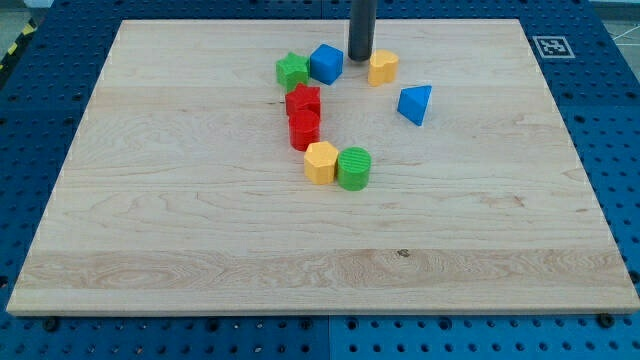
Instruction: Move your arm closer to green star
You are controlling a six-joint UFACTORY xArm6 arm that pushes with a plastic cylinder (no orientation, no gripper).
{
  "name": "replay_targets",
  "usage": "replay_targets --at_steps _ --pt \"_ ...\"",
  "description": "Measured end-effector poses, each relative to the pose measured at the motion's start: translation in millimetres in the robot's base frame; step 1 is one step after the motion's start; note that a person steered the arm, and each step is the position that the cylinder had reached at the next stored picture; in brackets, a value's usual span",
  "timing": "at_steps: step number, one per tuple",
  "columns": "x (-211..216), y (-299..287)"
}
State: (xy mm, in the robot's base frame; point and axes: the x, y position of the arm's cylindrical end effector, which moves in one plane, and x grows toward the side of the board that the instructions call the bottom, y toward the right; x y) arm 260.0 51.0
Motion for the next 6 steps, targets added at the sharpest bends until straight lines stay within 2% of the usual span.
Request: replay_targets --at_steps 1,4,6 --pt "-6 -8" --pt "-10 -95" --pt "10 -132"
